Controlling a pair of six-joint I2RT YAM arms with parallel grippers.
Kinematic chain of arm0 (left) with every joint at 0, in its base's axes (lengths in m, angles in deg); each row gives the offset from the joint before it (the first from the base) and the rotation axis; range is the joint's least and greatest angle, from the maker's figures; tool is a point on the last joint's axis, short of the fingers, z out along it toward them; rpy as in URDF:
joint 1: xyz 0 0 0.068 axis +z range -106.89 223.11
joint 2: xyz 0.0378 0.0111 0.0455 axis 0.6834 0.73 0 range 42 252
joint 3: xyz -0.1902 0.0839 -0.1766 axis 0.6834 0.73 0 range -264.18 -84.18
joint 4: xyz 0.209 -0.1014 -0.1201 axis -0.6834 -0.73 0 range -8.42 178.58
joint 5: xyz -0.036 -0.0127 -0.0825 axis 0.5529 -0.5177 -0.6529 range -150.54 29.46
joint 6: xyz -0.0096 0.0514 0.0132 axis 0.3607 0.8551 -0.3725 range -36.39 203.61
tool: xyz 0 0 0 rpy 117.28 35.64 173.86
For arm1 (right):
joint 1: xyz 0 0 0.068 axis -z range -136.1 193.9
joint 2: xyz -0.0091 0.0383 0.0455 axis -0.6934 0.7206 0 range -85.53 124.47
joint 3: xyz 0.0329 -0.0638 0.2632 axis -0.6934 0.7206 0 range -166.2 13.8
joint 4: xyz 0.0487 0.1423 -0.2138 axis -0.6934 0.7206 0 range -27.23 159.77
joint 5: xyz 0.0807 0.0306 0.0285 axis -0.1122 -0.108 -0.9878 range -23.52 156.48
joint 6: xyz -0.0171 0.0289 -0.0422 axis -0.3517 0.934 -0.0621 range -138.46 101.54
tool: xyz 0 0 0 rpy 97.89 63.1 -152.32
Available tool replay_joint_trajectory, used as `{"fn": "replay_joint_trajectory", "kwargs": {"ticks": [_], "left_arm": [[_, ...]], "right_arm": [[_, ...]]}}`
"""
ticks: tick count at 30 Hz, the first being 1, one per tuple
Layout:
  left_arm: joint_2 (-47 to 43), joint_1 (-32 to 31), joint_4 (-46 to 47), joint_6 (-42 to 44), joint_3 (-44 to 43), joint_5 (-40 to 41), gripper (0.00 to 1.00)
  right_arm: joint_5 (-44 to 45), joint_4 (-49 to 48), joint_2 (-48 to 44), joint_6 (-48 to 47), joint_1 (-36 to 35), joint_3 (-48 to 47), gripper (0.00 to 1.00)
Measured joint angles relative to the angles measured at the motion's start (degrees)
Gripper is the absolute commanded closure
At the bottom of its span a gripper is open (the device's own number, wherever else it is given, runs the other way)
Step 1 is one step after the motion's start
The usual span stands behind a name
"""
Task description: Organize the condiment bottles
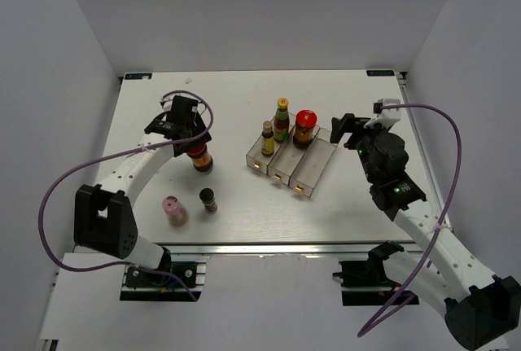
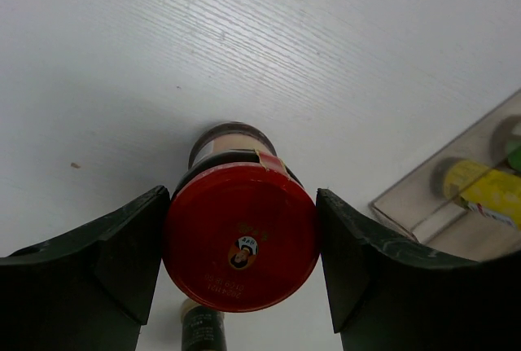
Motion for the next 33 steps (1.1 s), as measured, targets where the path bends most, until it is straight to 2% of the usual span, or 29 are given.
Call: {"fn": "replay_joint_trajectory", "kwargs": {"ticks": [13, 23, 33], "left_arm": [[-4.3, -2.9, 0.3, 2.8, -7.5, -4.9, 0.79], [-0.1, -8.2, 0.7, 6.4, -20.9, -7.1, 0.81], [3.0, -13.2, 2.0, 11.5, -28.3, -9.7, 0.82]], "right_arm": [[0.2, 0.7, -1.7, 0.1, 0.0, 1.8, 0.11], [0.2, 0.7, -1.8, 0.1, 0.0, 1.8, 0.11], [0.3, 0.7, -1.8, 0.0, 0.0, 1.8, 0.11]]}}
